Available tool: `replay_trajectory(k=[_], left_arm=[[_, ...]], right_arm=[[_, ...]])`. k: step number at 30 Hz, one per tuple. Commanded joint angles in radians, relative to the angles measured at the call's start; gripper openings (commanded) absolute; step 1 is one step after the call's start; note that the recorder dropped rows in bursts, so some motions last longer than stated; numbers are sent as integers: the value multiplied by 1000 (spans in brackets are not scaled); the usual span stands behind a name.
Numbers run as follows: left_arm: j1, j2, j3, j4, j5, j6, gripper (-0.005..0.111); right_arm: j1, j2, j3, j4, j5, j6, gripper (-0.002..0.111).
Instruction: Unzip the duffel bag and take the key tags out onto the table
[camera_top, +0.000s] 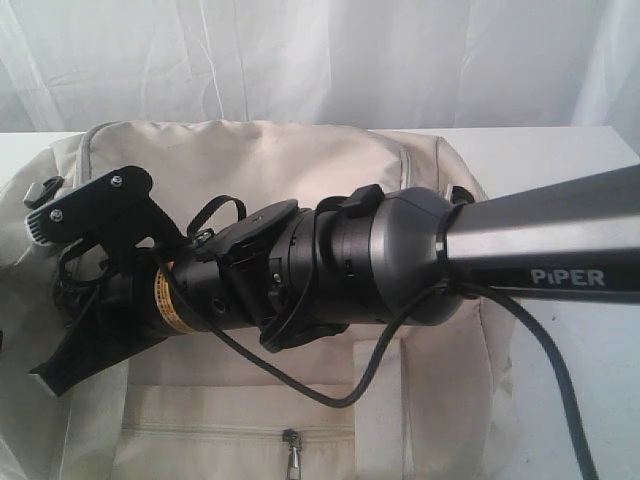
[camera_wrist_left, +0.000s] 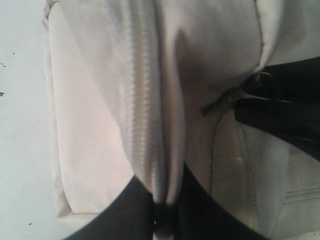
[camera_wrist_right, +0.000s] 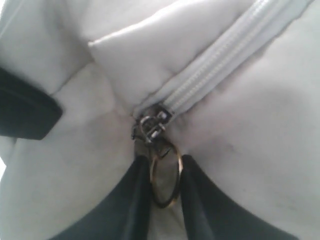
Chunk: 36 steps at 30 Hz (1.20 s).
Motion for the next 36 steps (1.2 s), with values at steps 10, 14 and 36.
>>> replay_trajectory(k=[10, 14, 36], left_arm=[[0, -8, -10, -25, -2, 2, 0], [0, -8, -10, -25, -2, 2, 0], [0, -8, -10, -19, 67, 3, 0]], right_arm=[[0, -14, -11, 1, 22, -1, 20], [0, -14, -11, 1, 28, -1, 5], [0, -104, -39, -2, 144, -180, 0]])
